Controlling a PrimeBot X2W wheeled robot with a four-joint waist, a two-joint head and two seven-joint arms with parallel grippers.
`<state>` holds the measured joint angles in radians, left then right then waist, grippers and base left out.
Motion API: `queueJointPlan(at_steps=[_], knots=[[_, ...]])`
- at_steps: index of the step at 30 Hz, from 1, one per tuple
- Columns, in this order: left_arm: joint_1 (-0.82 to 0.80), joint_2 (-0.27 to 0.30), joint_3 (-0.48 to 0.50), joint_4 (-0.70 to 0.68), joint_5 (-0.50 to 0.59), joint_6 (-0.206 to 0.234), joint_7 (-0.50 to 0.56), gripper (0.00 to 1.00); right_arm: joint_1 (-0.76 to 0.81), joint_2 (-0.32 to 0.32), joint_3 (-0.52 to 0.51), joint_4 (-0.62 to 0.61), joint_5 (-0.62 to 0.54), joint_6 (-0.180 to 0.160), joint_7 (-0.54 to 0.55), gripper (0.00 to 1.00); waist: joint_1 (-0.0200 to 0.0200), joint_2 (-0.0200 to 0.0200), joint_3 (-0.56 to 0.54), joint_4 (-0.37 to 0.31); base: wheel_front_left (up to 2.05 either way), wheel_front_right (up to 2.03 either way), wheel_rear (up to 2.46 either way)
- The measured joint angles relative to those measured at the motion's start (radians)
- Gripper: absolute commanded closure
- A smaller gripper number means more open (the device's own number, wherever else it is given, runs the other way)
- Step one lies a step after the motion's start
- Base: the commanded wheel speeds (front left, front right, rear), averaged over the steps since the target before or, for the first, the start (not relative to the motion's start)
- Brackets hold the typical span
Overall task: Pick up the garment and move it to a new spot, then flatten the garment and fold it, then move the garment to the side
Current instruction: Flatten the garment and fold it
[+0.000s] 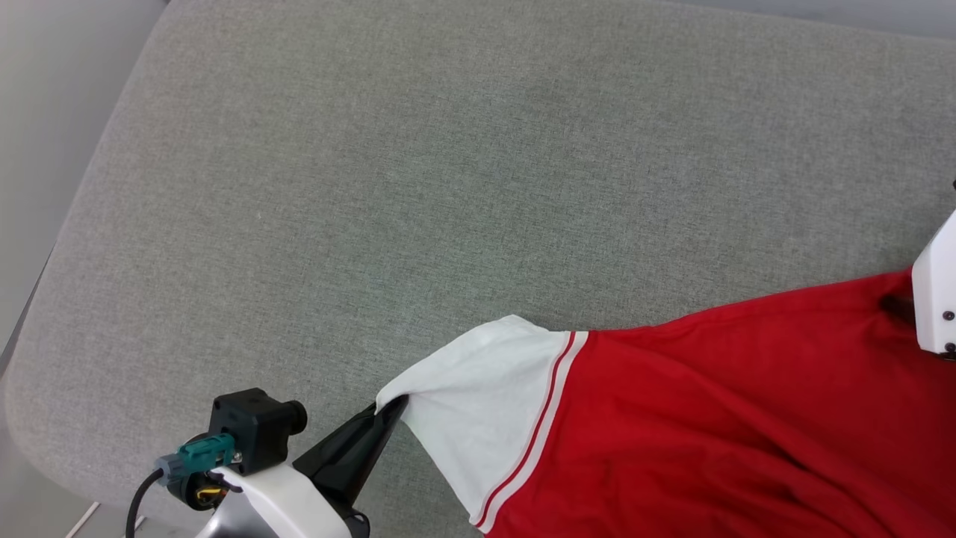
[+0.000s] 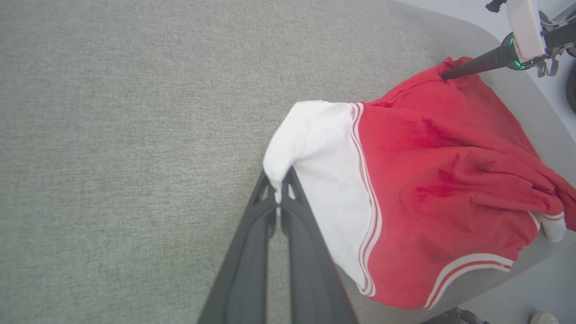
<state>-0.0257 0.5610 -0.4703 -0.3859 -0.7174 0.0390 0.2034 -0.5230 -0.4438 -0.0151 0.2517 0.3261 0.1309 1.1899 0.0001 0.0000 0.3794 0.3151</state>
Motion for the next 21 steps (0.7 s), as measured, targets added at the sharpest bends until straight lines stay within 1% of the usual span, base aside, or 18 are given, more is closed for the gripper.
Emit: queueJointPlan(at_steps=[6, 12, 15, 21], knots=[[-0.003, 0.009, 0.008, 0.007, -0.001, 0.002, 0.0, 1.0, -0.001, 0.02, -0.011, 0.032, 0.012, 0.0, -0.053, 1.0, 0.0001, 0.0, -0.031, -0.017, 0.0, 0.0, 0.0], [0.0, 0.027, 0.032, -0.002, -0.009, 0.013, -0.004, 1.0, -0.015, 0.038, -0.009, 0.036, 0.059, 0.0, -0.118, 1.0, 0.0, 0.0, -0.097, -0.052, 0.0, 0.0, 0.0], [0.002, 0.035, 0.051, -0.015, -0.01, 0.024, -0.008, 1.0, -0.033, 0.042, -0.008, 0.015, 0.088, 0.0, -0.149, 1.0, 0.0, 0.0, -0.138, -0.074, 0.0, 0.0, 0.0], [-0.002, 0.071, 0.119, -0.049, 0.0, 0.052, -0.027, 1.0, -0.043, 0.047, 0.007, -0.059, 0.168, 0.0, -0.179, 1.0, -0.0001, 0.0, -0.222, -0.129, 0.0, 0.0, 0.0]])
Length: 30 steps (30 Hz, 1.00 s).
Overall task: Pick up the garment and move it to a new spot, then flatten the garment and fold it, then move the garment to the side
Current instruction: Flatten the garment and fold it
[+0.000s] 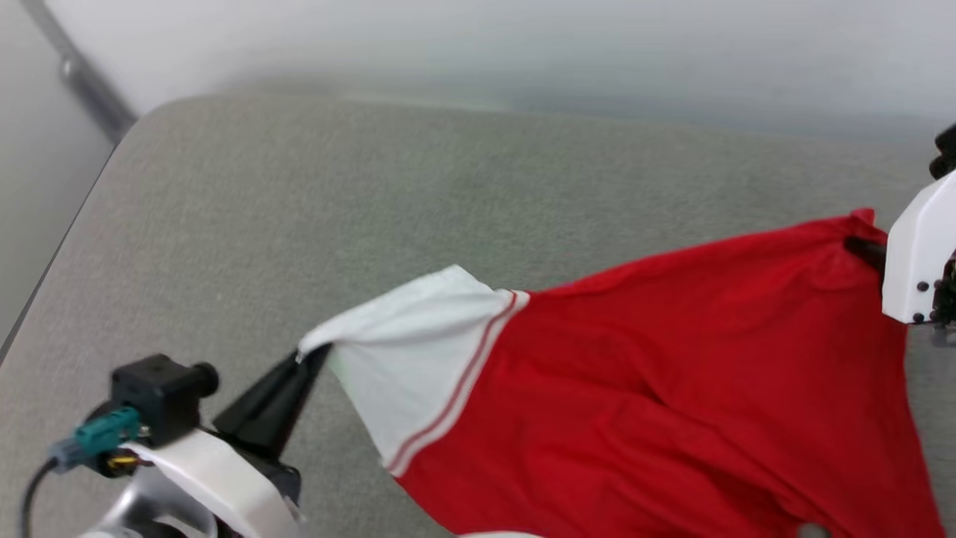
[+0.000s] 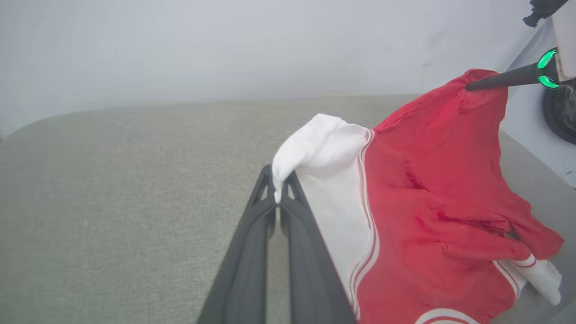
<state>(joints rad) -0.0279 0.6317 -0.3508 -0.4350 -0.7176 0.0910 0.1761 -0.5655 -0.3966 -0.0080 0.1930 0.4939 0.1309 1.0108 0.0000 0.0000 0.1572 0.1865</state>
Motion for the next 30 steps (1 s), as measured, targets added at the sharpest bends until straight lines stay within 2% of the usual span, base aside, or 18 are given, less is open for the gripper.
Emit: queueJointPlan(at_steps=[7, 15, 22, 30], knots=[[-0.054, 0.043, 0.11, -0.054, 0.0, 0.033, -0.023, 1.0, -0.01, 0.01, 0.01, -0.14, 0.08, 0.0, -0.02, 1.0, 0.0, 0.0, -0.083, -0.082, 0.0, 0.0, 0.0], [-0.113, 0.072, 0.27, -0.123, -0.036, 0.084, -0.049, 1.0, -0.037, 0.059, -0.007, -0.284, 0.12, 0.0, -0.018, 1.0, 0.0, 0.0, -0.138, -0.183, 0.0, 0.0, 0.0], [-0.185, 0.113, 0.367, -0.179, -0.053, 0.104, -0.049, 1.0, -0.07, 0.091, -0.016, -0.387, 0.129, 0.0, -0.074, 1.0, -0.0001, 0.0, -0.15, -0.256, 0.0, 0.0, 0.0], [-0.382, 0.145, 0.427, -0.192, -0.07, 0.113, -0.049, 1.0, -0.135, 0.125, -0.023, -0.445, 0.139, 0.0, -0.141, 1.0, -0.0001, 0.0, -0.111, -0.296, 0.0, 0.0, 0.0]])
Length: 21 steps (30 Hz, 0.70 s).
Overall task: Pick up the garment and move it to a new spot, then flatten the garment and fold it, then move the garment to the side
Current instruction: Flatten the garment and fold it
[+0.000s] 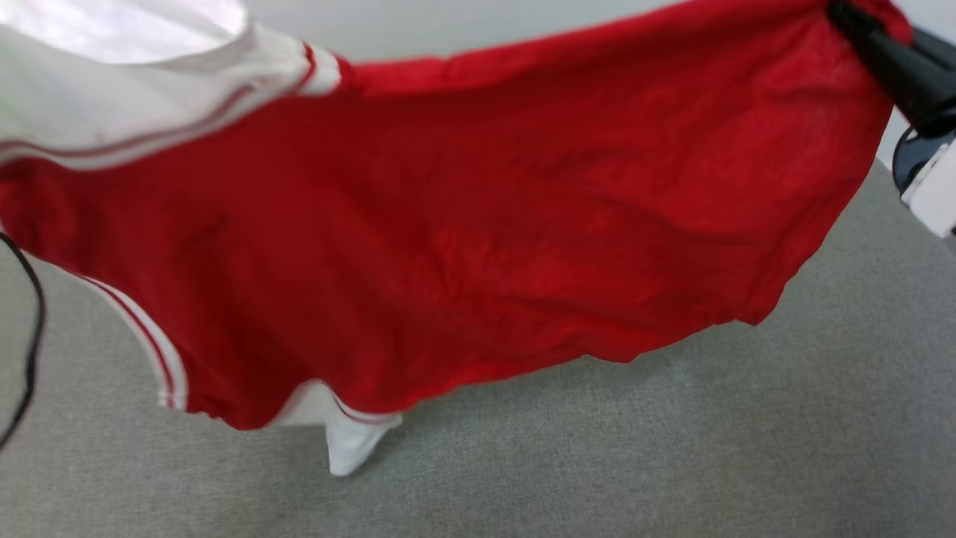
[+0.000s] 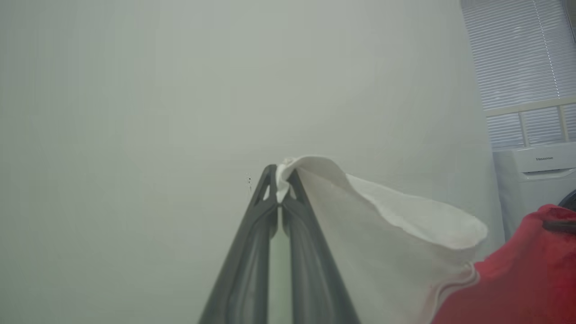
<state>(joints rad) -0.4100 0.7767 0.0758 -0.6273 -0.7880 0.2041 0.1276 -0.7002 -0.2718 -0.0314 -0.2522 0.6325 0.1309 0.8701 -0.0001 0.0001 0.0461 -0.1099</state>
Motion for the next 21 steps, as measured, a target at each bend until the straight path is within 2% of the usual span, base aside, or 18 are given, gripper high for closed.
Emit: queueJointPlan(at_steps=[4, 9, 16, 19, 21], knots=[[-0.111, 0.026, 0.01, 0.036, -0.008, -0.003, 0.007, 1.0, -0.047, 0.018, -0.011, -0.013, -0.008, 0.0, -0.022, 1.0, 0.0001, 0.0, 0.039, -0.009, 0.0, 0.0, 0.0], [-0.264, 0.059, -0.013, 0.109, -0.02, -0.035, 0.026, 1.0, -0.13, 0.025, -0.023, -0.008, -0.034, 0.0, -0.058, 1.0, 0.0, 0.0, 0.113, -0.016, 0.0, 0.0, 0.0], [-0.57, 0.093, -0.105, 0.279, -0.019, -0.109, 0.064, 1.0, -0.322, 0.02, -0.006, 0.081, -0.109, 0.0, -0.151, 1.0, 0.0001, 0.0, 0.26, -0.019, 0.0, 0.0, 0.0], [-0.74, 0.083, -0.163, 0.382, 0.005, -0.145, 0.068, 1.0, -0.421, 0.02, 0.007, 0.16, -0.139, 0.0, -0.21, 1.0, 0.0002, 0.0, 0.332, -0.019, 0.0, 0.0, 0.0], [-0.861, 0.055, -0.201, 0.462, 0.028, -0.16, 0.063, 1.0, -0.494, 0.019, 0.019, 0.217, -0.17, 0.0, -0.254, 1.0, 0.0002, 0.0, 0.38, -0.017, 0.0, 0.0, 0.0]])
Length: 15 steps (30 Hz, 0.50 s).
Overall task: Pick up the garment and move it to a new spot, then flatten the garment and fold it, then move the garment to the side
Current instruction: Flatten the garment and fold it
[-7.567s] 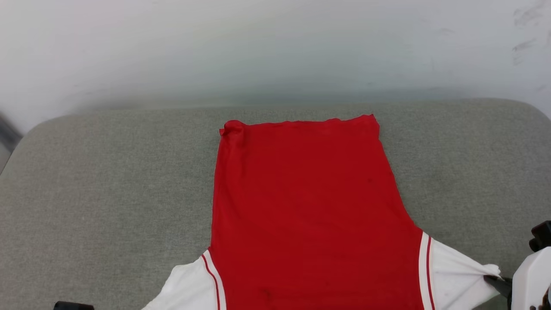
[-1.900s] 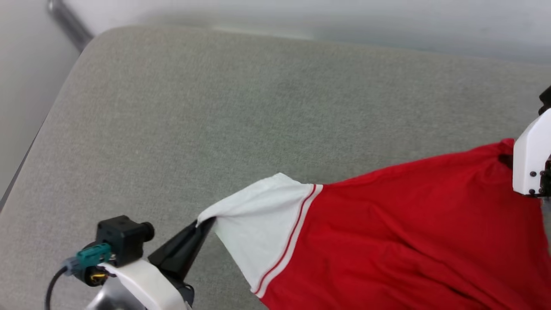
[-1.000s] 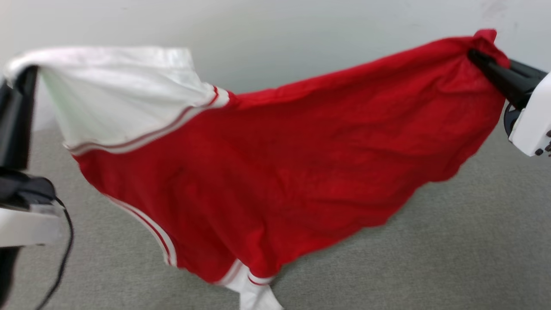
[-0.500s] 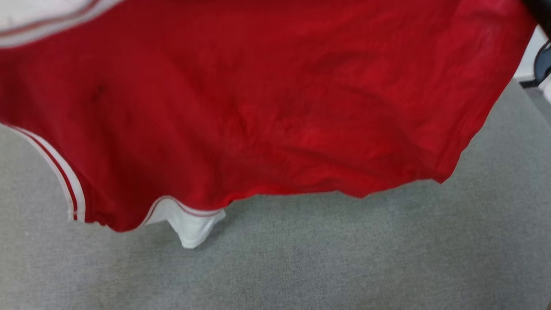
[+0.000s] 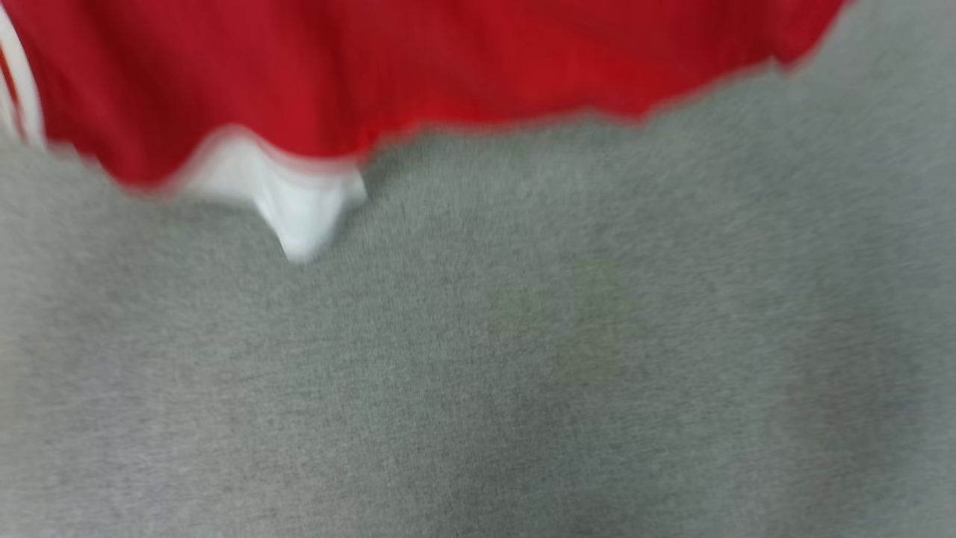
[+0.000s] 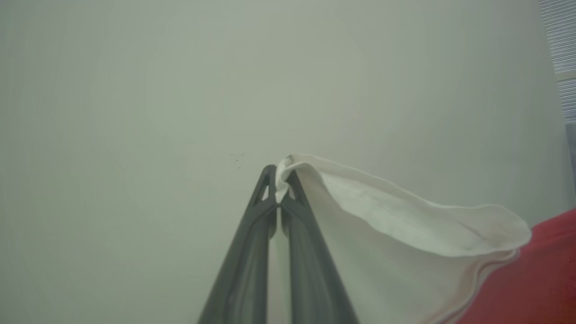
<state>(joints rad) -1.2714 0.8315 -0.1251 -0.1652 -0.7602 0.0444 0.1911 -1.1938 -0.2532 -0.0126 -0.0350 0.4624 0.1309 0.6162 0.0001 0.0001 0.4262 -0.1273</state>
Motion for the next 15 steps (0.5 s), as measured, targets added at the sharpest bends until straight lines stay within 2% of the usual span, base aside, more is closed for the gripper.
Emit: queueJointPlan(at_steps=[5, 9, 15], knots=[[-0.299, -0.091, -0.086, 0.248, 0.072, -0.046, -0.052, 1.0, -0.178, -0.005, 0.021, 0.164, -0.084, 0.0, -0.141, 1.0, 0.0001, -0.0001, 0.112, 0.011, 0.0, 0.0, 0.0], [-0.486, -0.152, -0.134, 0.434, 0.134, -0.074, -0.118, 1.0, -0.3, 0.016, 0.006, 0.308, -0.156, 0.0, -0.267, 1.0, 0.0002, 0.0, 0.185, 0.025, 0.0, 0.0, 0.0], [-0.616, -0.225, -0.173, 0.655, 0.178, -0.106, -0.232, 1.0, -0.401, 0.034, -0.002, 0.495, -0.248, 0.0, -0.444, 1.0, 0.0002, 0.0, 0.258, 0.054, 0.0, 0.0, 0.0]])
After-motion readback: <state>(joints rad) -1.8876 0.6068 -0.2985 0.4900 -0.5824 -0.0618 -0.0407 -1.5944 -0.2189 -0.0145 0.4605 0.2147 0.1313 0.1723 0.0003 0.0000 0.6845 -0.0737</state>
